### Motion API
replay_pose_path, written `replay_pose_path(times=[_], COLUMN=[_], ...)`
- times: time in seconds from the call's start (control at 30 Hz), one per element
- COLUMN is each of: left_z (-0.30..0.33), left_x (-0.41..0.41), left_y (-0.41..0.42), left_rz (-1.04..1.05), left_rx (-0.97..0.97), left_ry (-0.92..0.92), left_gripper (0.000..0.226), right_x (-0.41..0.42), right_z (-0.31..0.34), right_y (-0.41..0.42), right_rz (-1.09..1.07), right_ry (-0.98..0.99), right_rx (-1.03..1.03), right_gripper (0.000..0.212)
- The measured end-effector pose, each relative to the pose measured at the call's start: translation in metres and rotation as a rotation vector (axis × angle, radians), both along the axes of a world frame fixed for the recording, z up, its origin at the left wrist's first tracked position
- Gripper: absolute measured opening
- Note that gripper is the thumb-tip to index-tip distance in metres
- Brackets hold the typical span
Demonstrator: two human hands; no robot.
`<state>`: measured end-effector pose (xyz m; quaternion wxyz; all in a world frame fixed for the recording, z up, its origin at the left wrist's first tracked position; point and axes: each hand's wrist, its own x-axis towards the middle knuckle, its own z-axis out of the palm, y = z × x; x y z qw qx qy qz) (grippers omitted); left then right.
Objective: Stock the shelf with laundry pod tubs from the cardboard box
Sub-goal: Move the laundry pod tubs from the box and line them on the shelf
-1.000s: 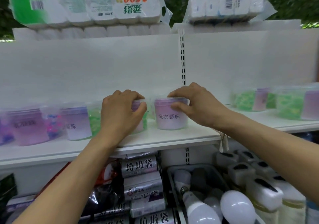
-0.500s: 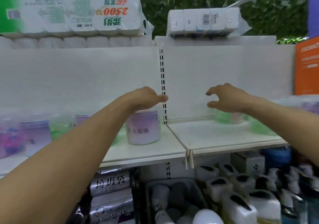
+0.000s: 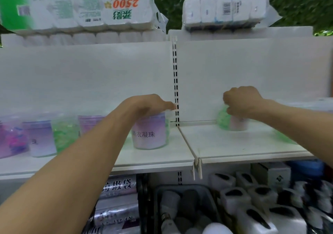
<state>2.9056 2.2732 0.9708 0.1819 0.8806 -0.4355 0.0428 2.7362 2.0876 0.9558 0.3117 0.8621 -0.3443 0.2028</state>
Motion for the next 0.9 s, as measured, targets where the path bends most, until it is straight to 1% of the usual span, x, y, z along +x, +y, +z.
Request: replay_pose_path(times=[0.1,0.17,0.27,0.37,0.47,0.57,0.7,0.77,0.83,0.9], left_z=[0.0,0.0,0.0,0.0,-0.001,-0.001,0.0,0.0,0.0,0.0], left_x=[0.0,0.0,0.003,0.007,0.009,0.009,0.006,0.005,0.002,0.0], left_y=[0.0,-0.001,-0.002,-0.005,-0.006,-0.008,-0.008,-0.008,-0.006,-0.005], left_rz=[-0.029,-0.049,-0.067,-0.097,-0.115,-0.117,-0.123,-0.128,-0.129,-0.13], left_rx=[0.001,0.007,0.016,0.028,0.027,0.022,0.009,0.007,0.002,-0.012], left_ry=[0.003,0.005,0.019,0.03,0.039,0.04,0.068,0.073,0.1,0.122], left_gripper=[0.061,0.061,0.063,0.063,0.062,0.059,0.056,0.056,0.056,0.058], right_x=[0.024,0.043,0.069,0.082,0.081,0.08,0.086,0.091,0.096,0.095], right_z=[-0.006,-0.007,-0.008,-0.01,-0.014,-0.013,-0.013,-0.014,-0.012,-0.006], right_y=[0.02,0.031,0.044,0.046,0.044,0.045,0.043,0.045,0.051,0.055], right_rz=[0.219,0.355,0.463,0.486,0.486,0.476,0.425,0.412,0.426,0.481], right_ry=[-0.114,-0.152,-0.173,-0.187,-0.229,-0.225,-0.275,-0.305,-0.316,-0.343], right_rx=[0.082,0.142,0.202,0.2,0.272,0.355,0.349,0.348,0.393,0.478], right_gripper=[0.026,0.028,0.031,0.03,0.033,0.034,0.034,0.029,0.011,0.022])
